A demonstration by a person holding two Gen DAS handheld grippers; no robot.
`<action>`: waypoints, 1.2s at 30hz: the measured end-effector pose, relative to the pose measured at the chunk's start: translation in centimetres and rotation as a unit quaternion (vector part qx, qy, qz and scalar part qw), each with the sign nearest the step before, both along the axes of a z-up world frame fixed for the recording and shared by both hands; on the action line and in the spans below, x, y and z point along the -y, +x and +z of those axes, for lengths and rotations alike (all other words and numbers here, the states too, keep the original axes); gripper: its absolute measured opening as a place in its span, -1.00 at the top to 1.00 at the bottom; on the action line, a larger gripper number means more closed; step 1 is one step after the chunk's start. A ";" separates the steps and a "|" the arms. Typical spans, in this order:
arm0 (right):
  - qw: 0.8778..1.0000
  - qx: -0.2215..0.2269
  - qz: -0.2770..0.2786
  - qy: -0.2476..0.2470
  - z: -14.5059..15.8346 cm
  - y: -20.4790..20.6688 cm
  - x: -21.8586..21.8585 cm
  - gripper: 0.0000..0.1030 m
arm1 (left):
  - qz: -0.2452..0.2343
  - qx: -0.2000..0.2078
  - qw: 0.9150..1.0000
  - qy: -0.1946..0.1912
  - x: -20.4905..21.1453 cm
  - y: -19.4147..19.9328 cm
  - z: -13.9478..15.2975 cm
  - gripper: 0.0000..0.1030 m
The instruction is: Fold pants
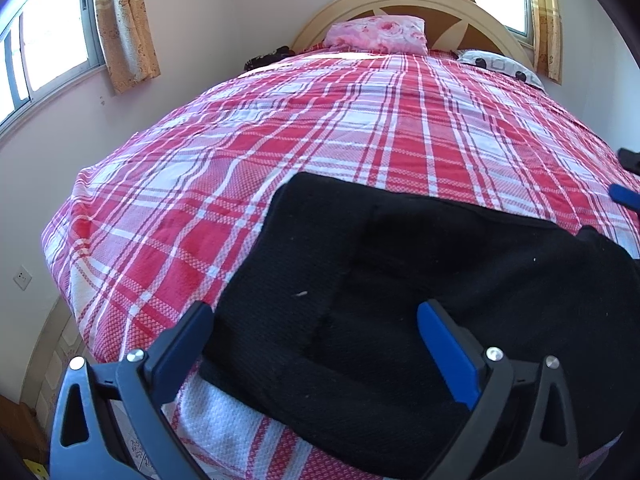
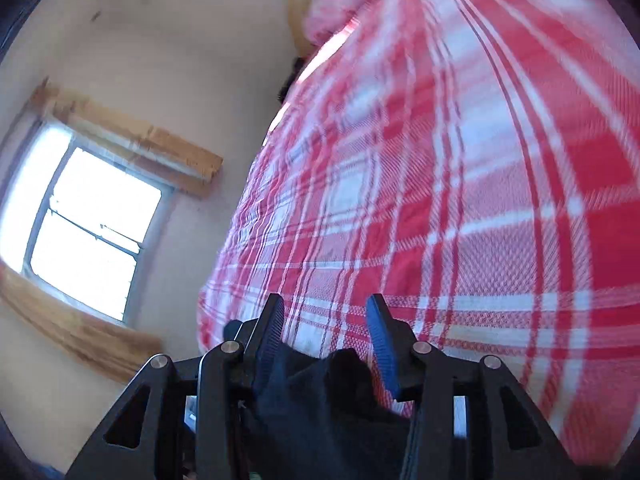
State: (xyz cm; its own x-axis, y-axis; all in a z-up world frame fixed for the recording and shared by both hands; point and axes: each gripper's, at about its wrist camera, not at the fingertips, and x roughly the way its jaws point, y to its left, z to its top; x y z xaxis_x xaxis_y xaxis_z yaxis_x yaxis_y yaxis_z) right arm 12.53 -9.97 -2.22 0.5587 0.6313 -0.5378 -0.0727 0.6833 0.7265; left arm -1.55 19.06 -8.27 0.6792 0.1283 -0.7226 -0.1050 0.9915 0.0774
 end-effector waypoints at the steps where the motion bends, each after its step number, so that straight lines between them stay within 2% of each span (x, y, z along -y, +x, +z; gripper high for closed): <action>1: 0.999 0.020 0.019 -0.018 1.1 -0.9 -1.1 0.11 | 0.003 -0.001 1.000 0.005 0.1 0.0 0.0 -1.00; 5: 0.991 0.050 0.095 -0.076 2.1 -2.3 -6.9 0.14 | 0.008 -0.009 1.000 0.019 0.5 0.2 0.2 -1.00; 9: 0.975 0.034 0.132 -0.177 -0.1 -1.4 -12.0 0.16 | 0.007 -0.023 0.999 0.027 0.8 0.6 0.3 -1.00; 11: 0.968 0.002 0.107 -0.229 -2.1 -0.6 -11.2 0.74 | 0.006 -0.025 0.999 0.031 0.8 0.6 0.3 -1.00; 12: 0.968 -0.011 0.087 -0.235 -2.5 -0.2 -10.3 1.00 | 0.006 -0.026 0.999 0.031 0.8 0.6 0.3 -1.00; 14: 0.982 -0.039 0.053 -0.177 -3.1 0.2 -7.2 1.00 | 0.007 -0.026 0.999 0.028 0.8 0.6 0.2 -1.00; 16: 0.989 -0.052 0.036 -0.137 -3.4 0.3 -5.4 1.00 | 0.007 -0.026 0.999 0.027 0.8 0.7 0.3 -1.00; 17: 0.989 -0.048 0.029 -0.137 -3.4 0.0 -5.1 1.00 | 0.007 -0.027 0.999 0.028 0.8 0.6 0.4 -1.00; 21: 0.975 0.015 -0.023 -0.219 -0.8 -2.3 -6.3 0.92 | 0.005 -0.027 0.998 0.048 1.1 0.5 1.3 -1.00; 23: 0.980 0.043 -0.024 -0.193 0.6 -3.9 -5.8 0.92 | 0.003 -0.014 0.998 0.069 1.6 0.4 2.0 -1.00; 25: 0.980 0.050 -0.025 -0.192 1.3 -5.2 -5.9 0.92 | -0.011 0.011 0.997 0.077 2.5 0.3 3.0 -1.00; 28: 0.973 0.054 -0.024 -0.221 1.5 -7.0 -5.8 0.92 | -0.031 0.025 0.997 0.068 3.3 1.2 3.6 -1.00; 31: 0.973 0.038 -0.045 -0.221 0.8 -8.4 -4.4 0.92 | -0.021 -0.002 0.998 0.055 3.1 3.0 2.5 -1.00; 33: 0.972 0.025 -0.067 -0.224 0.4 -9.6 -2.7 0.92 | -0.014 -0.035 0.999 0.036 2.7 4.0 1.2 -1.00; 36: 0.967 0.016 -0.094 -0.236 0.2 -11.9 0.2 0.92 | 0.002 -0.036 0.999 -0.010 1.7 4.0 0.8 -1.00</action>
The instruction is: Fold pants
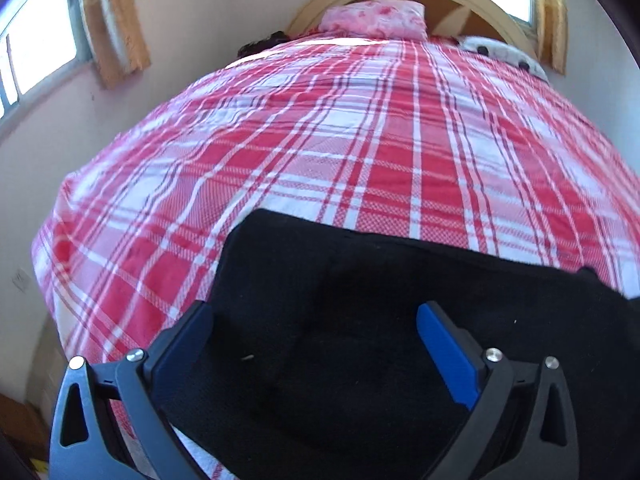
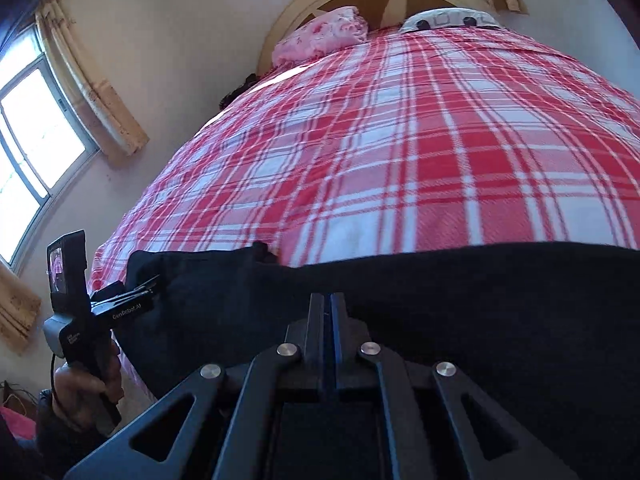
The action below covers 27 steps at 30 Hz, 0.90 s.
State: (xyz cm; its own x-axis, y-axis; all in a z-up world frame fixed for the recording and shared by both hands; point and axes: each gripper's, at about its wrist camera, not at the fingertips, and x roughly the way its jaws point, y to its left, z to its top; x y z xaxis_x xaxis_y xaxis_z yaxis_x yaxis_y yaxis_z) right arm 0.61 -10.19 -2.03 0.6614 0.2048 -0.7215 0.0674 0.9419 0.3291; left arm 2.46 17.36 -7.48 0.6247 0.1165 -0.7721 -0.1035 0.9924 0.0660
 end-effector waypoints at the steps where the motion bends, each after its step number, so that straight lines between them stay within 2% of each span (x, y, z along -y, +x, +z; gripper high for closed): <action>1: 1.000 -0.001 -0.009 0.000 0.0 -0.7 1.0 0.92 | -0.002 -0.001 1.000 0.005 0.2 0.0 0.0 -1.00; 7: 0.994 0.007 -0.107 0.026 0.7 -6.4 10.4 0.92 | 0.003 -0.004 1.000 0.015 0.9 0.1 -0.2 -1.00; 10: 0.986 0.013 -0.164 0.005 1.8 -9.5 16.1 0.92 | 0.008 -0.008 1.000 0.019 0.7 0.2 -0.2 -1.00; 12: 0.977 0.002 -0.214 -0.003 2.1 -11.5 20.7 0.92 | 0.013 -0.011 1.000 0.018 0.7 0.1 -0.1 -1.00; 16: 0.956 0.008 -0.282 0.075 1.2 -15.7 30.5 0.95 | 0.024 -0.014 0.999 0.022 0.9 0.1 -0.1 -1.00; 18: 0.953 0.030 -0.270 0.135 0.7 -16.8 33.4 0.95 | 0.030 -0.015 0.999 0.027 1.1 0.1 -0.1 -1.00; 19: 0.947 0.036 -0.283 0.146 0.7 -17.4 34.5 0.93 | 0.031 -0.016 0.999 0.030 1.1 0.1 -0.1 -1.00; 20: 0.937 0.046 -0.317 0.137 1.2 -18.4 35.7 0.93 | 0.031 -0.016 0.999 0.033 1.2 0.1 0.0 -1.00; 21: 0.920 0.080 -0.364 0.125 2.2 -20.5 37.2 0.93 | 0.031 -0.017 0.999 0.034 1.2 0.2 0.0 -1.00; 22: 0.909 0.110 -0.380 0.132 2.6 -21.8 38.0 0.93 | 0.032 -0.017 0.999 0.035 1.2 0.2 0.0 -1.00; 23: 0.888 0.154 -0.405 0.151 3.1 -24.1 39.4 0.93 | 0.032 -0.017 0.999 0.035 1.1 0.2 0.0 -1.00; 24: 0.878 0.166 -0.420 0.159 3.2 -25.4 40.1 0.93 | 0.034 -0.018 0.999 0.034 1.1 0.2 -0.1 -1.00; 25: 0.873 0.167 -0.431 0.158 3.3 -26.4 40.7 0.93 | 0.036 -0.018 0.999 0.033 1.1 0.3 -0.1 -1.00; 27: 0.874 0.143 -0.448 0.122 3.4 -28.0 41.5 0.93 | 0.040 -0.019 0.998 0.035 1.2 0.3 -0.1 -1.00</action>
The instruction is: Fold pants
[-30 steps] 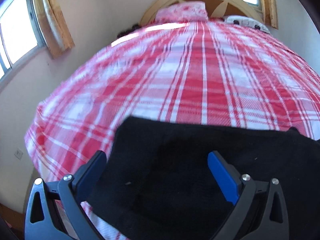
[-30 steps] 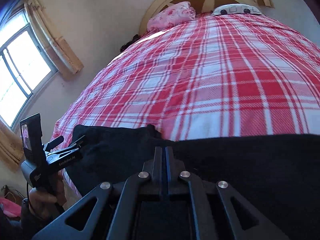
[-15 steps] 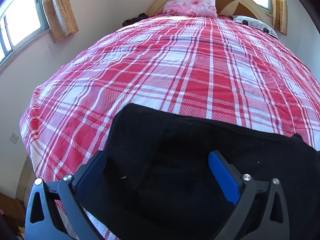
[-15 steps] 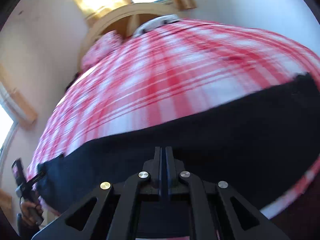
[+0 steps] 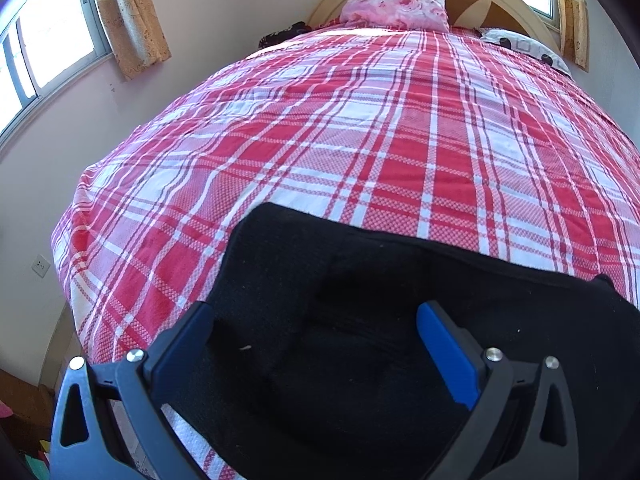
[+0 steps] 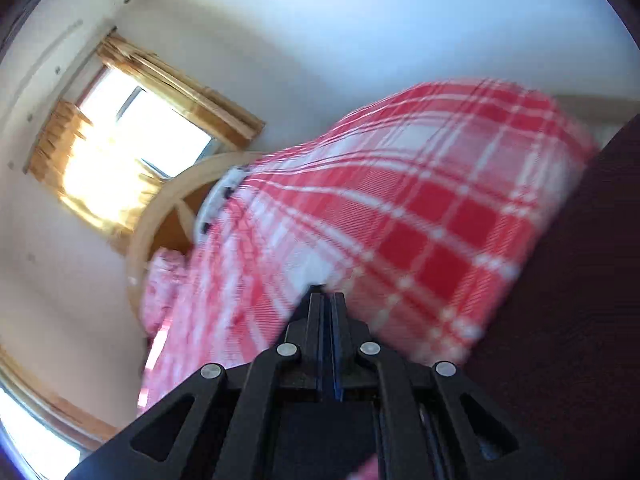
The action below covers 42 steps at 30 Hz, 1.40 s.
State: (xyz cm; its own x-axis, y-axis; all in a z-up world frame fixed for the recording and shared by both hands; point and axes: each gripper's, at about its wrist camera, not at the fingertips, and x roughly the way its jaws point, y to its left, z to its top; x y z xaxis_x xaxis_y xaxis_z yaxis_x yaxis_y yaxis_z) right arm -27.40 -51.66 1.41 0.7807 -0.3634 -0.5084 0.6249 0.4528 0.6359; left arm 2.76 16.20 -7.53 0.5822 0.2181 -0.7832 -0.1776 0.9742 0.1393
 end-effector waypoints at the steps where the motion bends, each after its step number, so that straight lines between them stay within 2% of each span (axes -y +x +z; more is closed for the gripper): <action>1: 1.000 -0.017 -0.001 -0.007 -0.1 -0.4 0.2 0.93 | 0.002 0.000 1.000 0.002 0.1 0.0 0.0 -1.00; 4: 0.999 -0.035 0.015 0.002 -1.1 -1.2 0.9 0.92 | 0.007 0.002 1.000 0.008 0.3 -0.1 0.1 -1.00; 11: 0.996 -0.068 0.051 0.021 -4.2 0.9 0.6 0.91 | 0.000 0.003 1.000 0.024 0.6 -0.7 0.9 -1.00; 14: 0.997 -0.052 0.039 0.035 -4.7 0.3 -0.1 0.90 | -0.012 0.019 1.000 0.016 1.4 -1.4 1.8 -1.00; 16: 0.997 -0.036 0.050 0.047 -5.0 0.1 -0.3 0.90 | -0.040 0.040 0.998 0.003 2.6 -2.2 3.0 -1.00; 20: 0.984 0.066 0.106 0.125 -6.5 -0.1 -0.4 0.90 | -0.104 0.075 0.991 -0.024 5.8 -3.5 5.4 -1.00; 21: 0.982 0.083 0.112 0.131 -6.6 -0.2 -0.5 0.89 | -0.130 0.079 0.988 -0.031 7.1 -3.9 6.0 -1.00; 23: 0.976 0.113 0.128 0.134 -6.5 -0.2 -0.6 0.64 | -0.160 0.083 0.983 -0.032 8.6 -4.4 6.6 -1.00; 25: 0.975 0.119 0.138 0.126 -5.9 -0.5 -0.8 -0.16 | -0.189 0.089 0.977 -0.032 10.5 -5.2 7.1 -1.00; 27: 0.982 0.118 0.127 0.075 -4.0 -1.1 -1.0 -0.32 | -0.212 0.090 0.973 -0.033 11.9 -5.6 7.2 -1.00; 28: 0.984 0.115 0.120 0.059 -3.4 -1.3 -0.9 -0.33 | -0.221 0.089 0.971 -0.031 12.6 -5.7 7.1 -1.00; 31: 0.993 0.070 0.096 0.015 -1.9 -2.0 0.2 -0.33 | -0.233 0.080 0.969 -0.025 13.8 -6.0 6.5 -1.00; 36: 0.989 -0.032 0.144 -0.013 -2.7 0.7 1.5 -0.33 | -0.229 0.070 0.970 -0.034 14.0 -6.3 6.2 -1.00; 38: 0.981 -0.111 0.156 -0.019 -4.2 2.5 1.3 -0.28 | -0.226 0.071 0.971 -0.032 13.9 -6.5 6.4 -1.00; 41: 0.960 -0.195 0.174 -0.097 -4.3 4.7 -1.1 -0.28 | -0.227 0.070 0.971 -0.037 14.2 -6.7 6.4 -1.00; 42: 0.956 -0.206 0.182 -0.103 -4.5 5.1 -1.5 -0.27 | -0.231 0.070 0.970 -0.040 14.5 -6.8 6.4 -1.00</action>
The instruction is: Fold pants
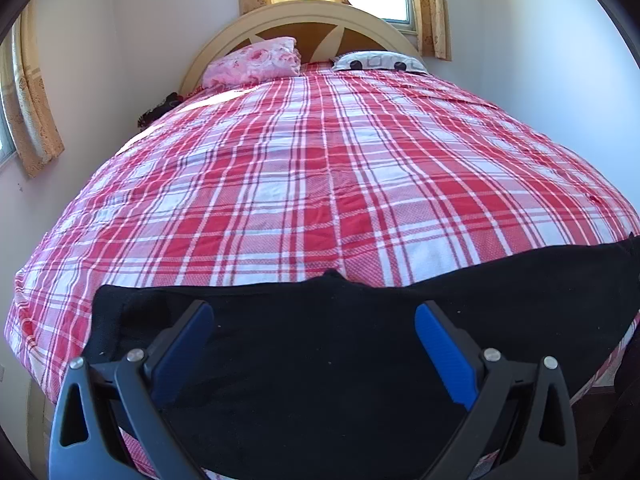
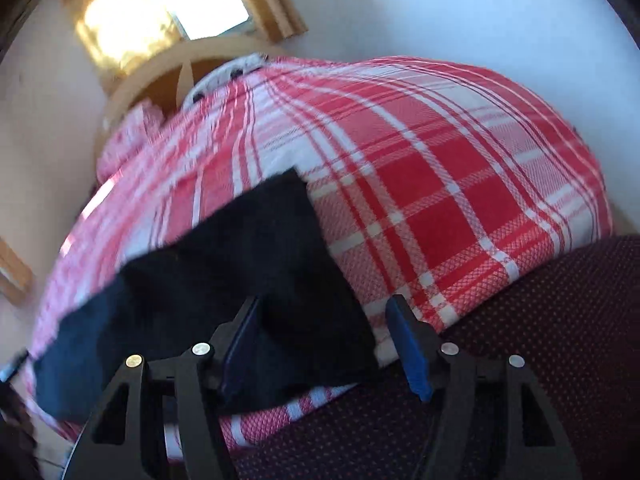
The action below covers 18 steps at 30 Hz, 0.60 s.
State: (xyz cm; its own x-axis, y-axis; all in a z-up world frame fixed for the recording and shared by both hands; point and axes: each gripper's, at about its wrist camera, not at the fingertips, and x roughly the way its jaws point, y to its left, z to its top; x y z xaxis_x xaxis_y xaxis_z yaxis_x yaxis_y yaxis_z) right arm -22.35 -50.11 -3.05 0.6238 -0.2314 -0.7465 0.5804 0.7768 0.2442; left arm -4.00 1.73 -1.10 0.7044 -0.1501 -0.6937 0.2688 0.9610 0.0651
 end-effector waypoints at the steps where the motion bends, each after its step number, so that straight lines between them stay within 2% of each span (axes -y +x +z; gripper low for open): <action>1: 1.000 -0.003 0.014 0.000 -0.1 0.2 -0.5 -0.21 | -0.005 -0.001 1.000 -0.002 0.2 0.0 0.0 -1.00; 2: 1.000 -0.001 0.020 0.001 0.0 0.0 -0.8 -0.09 | -0.012 0.000 1.000 -0.002 0.7 -0.2 -0.1 -1.00; 4: 1.000 0.010 0.023 0.005 0.2 -0.3 -0.8 0.54 | -0.028 0.000 1.000 0.002 1.7 -0.5 -0.2 -1.00; 6: 0.997 0.051 0.021 0.050 -0.2 -1.6 -0.3 0.59 | -0.044 -0.002 0.999 0.003 2.9 -0.9 -0.4 -1.00; 10: 0.993 0.087 -0.005 0.076 -0.4 -2.9 -0.9 0.70 | -0.078 -0.008 0.997 0.001 5.3 -1.7 -0.8 -1.00; 14: 0.993 0.112 0.009 0.030 2.6 -2.5 -4.0 0.71 | -0.105 -0.018 0.994 -0.001 7.2 -2.2 -1.4 -1.00; 18: 0.988 0.121 0.085 -0.049 7.2 0.4 -11.0 0.71 | -0.128 -0.023 0.991 0.013 8.8 -2.8 -2.4 -1.00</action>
State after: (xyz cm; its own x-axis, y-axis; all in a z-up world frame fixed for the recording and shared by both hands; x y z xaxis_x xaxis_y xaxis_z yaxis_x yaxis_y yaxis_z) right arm -21.92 -39.13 4.13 0.8170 -0.1714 -0.5506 0.3735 0.8847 0.2788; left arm -6.80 -7.11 -3.51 0.6126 -0.3027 -0.7301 0.5077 0.8587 0.0700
